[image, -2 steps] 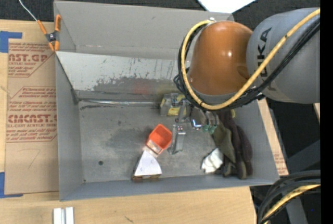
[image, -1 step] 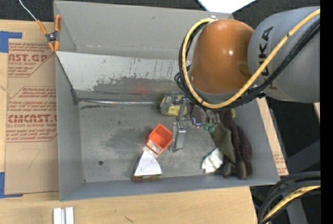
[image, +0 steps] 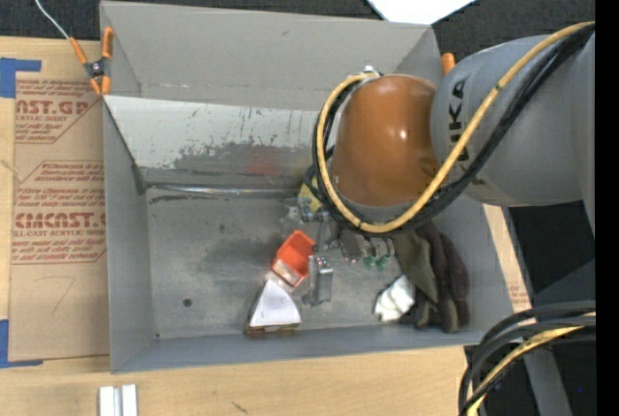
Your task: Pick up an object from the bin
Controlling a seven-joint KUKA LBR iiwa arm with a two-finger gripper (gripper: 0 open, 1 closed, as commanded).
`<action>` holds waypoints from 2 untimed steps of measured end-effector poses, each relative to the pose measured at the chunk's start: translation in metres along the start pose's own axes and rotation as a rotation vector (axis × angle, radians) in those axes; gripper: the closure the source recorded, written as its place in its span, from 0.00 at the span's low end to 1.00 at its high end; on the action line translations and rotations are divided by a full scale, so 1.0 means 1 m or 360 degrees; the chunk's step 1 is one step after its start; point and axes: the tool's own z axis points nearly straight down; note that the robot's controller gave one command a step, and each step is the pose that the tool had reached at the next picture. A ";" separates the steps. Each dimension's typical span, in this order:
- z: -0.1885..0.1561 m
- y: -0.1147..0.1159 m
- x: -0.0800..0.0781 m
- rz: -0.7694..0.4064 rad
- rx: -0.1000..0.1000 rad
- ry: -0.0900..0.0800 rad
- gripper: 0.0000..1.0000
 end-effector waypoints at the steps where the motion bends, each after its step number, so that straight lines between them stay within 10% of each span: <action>1: 0.047 0.007 -0.001 -0.0493 0.0000 -0.0001 0.00; 2: 0.100 0.007 -0.007 -0.0246 -0.0003 0.0008 0.00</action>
Offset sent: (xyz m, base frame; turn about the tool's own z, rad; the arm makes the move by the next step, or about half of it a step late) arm 0.0065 0.0075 -0.0992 -0.1558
